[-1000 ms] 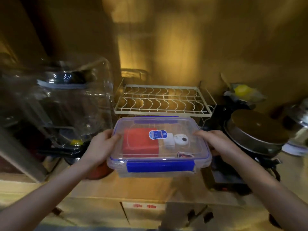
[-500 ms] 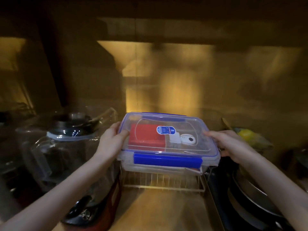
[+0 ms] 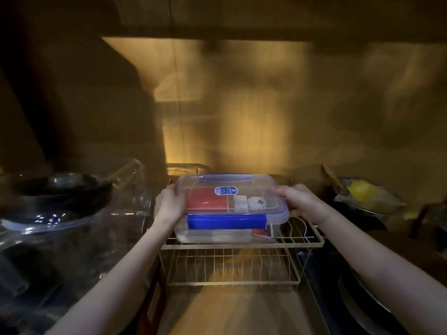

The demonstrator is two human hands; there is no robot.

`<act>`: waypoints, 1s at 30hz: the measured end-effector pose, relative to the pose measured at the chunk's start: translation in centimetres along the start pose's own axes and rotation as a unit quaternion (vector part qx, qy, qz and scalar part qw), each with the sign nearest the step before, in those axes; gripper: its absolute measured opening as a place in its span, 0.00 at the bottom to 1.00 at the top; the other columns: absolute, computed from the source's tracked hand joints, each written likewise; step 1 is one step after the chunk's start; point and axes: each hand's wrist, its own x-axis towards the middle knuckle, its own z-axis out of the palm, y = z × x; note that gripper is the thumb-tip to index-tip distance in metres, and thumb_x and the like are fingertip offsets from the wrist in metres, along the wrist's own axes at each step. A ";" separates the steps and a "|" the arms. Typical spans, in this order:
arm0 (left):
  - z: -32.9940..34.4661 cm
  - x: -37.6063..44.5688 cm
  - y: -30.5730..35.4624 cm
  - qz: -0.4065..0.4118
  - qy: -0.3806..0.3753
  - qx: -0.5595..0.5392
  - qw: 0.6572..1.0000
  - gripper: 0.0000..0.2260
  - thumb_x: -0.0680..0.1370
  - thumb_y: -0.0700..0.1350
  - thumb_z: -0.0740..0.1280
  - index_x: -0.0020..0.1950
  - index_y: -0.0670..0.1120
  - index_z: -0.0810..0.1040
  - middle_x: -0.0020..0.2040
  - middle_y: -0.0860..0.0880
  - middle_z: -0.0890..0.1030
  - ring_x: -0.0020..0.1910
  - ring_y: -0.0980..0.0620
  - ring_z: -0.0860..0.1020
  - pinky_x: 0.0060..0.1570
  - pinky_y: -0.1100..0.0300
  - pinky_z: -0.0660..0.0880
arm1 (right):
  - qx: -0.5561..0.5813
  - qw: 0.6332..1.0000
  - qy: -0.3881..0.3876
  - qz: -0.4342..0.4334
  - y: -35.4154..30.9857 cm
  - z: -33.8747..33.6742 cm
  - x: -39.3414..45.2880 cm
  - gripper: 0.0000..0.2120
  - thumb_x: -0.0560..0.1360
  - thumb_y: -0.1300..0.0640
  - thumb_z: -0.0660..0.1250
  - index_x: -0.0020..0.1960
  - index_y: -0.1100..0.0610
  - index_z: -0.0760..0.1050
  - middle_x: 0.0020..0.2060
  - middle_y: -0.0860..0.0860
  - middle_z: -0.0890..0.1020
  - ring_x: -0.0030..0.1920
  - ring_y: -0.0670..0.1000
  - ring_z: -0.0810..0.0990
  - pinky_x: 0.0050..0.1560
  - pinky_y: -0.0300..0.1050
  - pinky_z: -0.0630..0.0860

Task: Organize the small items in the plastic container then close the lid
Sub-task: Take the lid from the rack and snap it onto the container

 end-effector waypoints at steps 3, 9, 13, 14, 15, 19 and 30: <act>0.5 1.2 -0.2 -0.009 0.003 0.048 0.999 0.17 0.80 0.48 0.57 0.65 0.41 0.69 0.55 0.40 0.79 0.48 0.46 0.79 0.48 0.52 0.76 | -0.001 1.000 -0.015 -0.005 0.4 0.2 1.4 0.09 0.72 0.50 0.68 0.48 0.55 0.80 0.45 0.56 0.83 0.46 0.53 0.82 0.38 0.46 0.76; 0.8 3.1 0.1 0.005 0.020 0.229 0.973 0.14 0.80 0.44 0.56 0.63 0.42 0.72 0.58 0.38 0.77 0.57 0.40 0.76 0.58 0.45 0.74 | 0.011 0.999 -0.015 0.028 -0.7 1.3 3.3 0.23 0.72 0.50 0.69 0.62 0.61 0.70 0.50 0.58 0.81 0.46 0.53 0.82 0.34 0.44 0.76; 2.4 2.5 0.9 0.125 -0.014 0.305 0.944 0.18 0.80 0.53 0.50 0.62 0.48 0.73 0.63 0.42 0.75 0.63 0.42 0.71 0.64 0.44 0.67 | 0.004 0.999 -0.026 0.020 -1.4 2.7 4.4 0.13 0.75 0.51 0.65 0.54 0.59 0.76 0.47 0.57 0.82 0.43 0.52 0.81 0.38 0.44 0.76; 3.0 2.3 1.0 0.138 -0.041 0.312 0.939 0.20 0.80 0.55 0.48 0.61 0.49 0.74 0.63 0.42 0.75 0.63 0.42 0.71 0.65 0.44 0.66 | 0.004 1.000 -0.022 0.017 -1.4 2.9 4.6 0.12 0.75 0.51 0.65 0.53 0.59 0.76 0.46 0.57 0.81 0.42 0.52 0.81 0.38 0.44 0.76; 3.6 2.4 1.0 0.147 -0.060 0.328 0.931 0.21 0.79 0.56 0.47 0.62 0.49 0.73 0.65 0.41 0.74 0.65 0.42 0.70 0.66 0.44 0.64 | 0.005 1.000 -0.017 0.016 -1.5 3.1 4.8 0.13 0.75 0.50 0.65 0.52 0.59 0.76 0.45 0.56 0.82 0.42 0.52 0.81 0.39 0.44 0.76; 4.1 3.7 0.4 0.171 -0.062 0.344 0.921 0.21 0.79 0.57 0.47 0.68 0.52 0.66 0.72 0.43 0.67 0.72 0.44 0.62 0.67 0.45 0.62 | 0.013 1.000 0.010 0.020 -1.8 3.4 5.7 0.14 0.74 0.49 0.67 0.51 0.60 0.76 0.41 0.55 0.82 0.39 0.52 0.81 0.31 0.42 0.76; 4.9 5.9 -0.5 0.191 -0.045 0.334 0.922 0.21 0.78 0.57 0.48 0.66 0.52 0.67 0.70 0.47 0.69 0.71 0.48 0.63 0.63 0.52 0.67 | -0.002 0.998 0.055 0.031 -2.3 4.3 6.6 0.19 0.72 0.47 0.68 0.52 0.62 0.77 0.48 0.60 0.83 0.47 0.57 0.82 0.52 0.54 0.79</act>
